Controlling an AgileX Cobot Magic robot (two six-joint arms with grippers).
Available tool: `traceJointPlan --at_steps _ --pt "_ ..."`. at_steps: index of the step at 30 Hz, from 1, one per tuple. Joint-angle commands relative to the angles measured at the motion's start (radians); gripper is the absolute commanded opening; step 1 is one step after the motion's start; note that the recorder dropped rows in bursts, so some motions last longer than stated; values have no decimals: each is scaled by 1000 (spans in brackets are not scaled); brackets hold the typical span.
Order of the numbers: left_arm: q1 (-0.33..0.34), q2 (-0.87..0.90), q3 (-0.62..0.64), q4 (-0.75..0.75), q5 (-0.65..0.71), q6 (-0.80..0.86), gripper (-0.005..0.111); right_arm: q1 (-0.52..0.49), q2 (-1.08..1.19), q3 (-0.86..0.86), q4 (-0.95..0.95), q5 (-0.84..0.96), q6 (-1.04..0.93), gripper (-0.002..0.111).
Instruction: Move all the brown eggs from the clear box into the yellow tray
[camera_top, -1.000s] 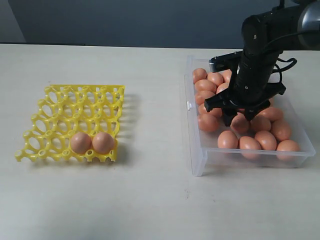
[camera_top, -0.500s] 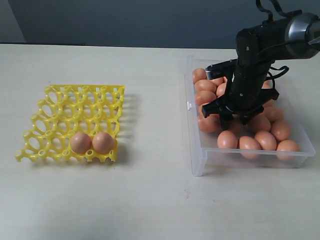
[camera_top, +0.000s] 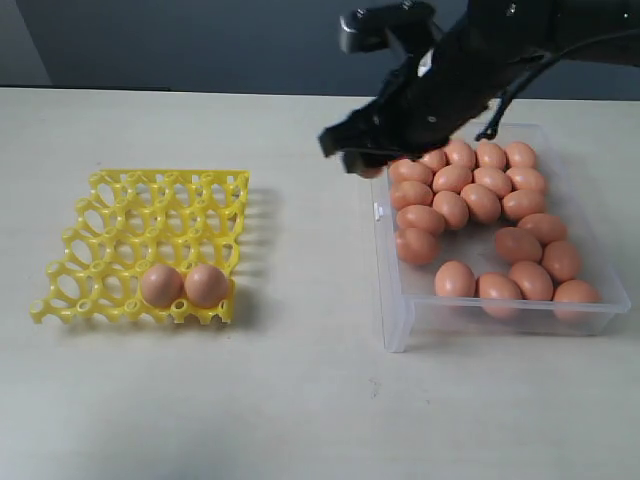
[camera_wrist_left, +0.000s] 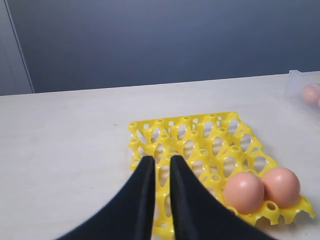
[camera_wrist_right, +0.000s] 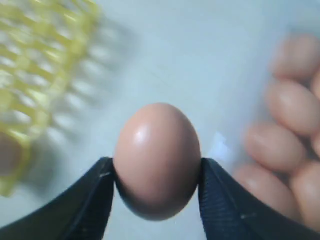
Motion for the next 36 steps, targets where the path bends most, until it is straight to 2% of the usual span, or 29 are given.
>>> traceJointPlan --at_steps 1,4,7,11,13,18,25,29,36 --pt "-2 6 5 2 -6 -1 12 93 31 -1 466 -218 -387 0" --pt "-2 6 5 2 -6 -1 12 149 102 -1 811 -258 -785 -1" --pt "-2 6 5 2 -6 -1 12 187 184 -3 1175 -202 -1164 -1" --pt "-2 6 5 2 -6 -1 12 203 284 -30 1490 2 -1443 -1" --pt "-2 6 5 2 -6 -1 12 205 336 -67 1504 96 -1504 -1" --pt "-2 6 5 2 -6 -1 12 221 438 -161 1504 180 -1501 -1" --pt "-2 6 5 2 -6 -1 12 235 535 -230 1504 166 -1501 -1" --pt "-2 6 5 2 -6 -1 12 235 560 -231 1504 105 -1501 -1" --pt "-2 6 5 2 -6 -1 12 235 578 -231 1504 97 -1505 -1"
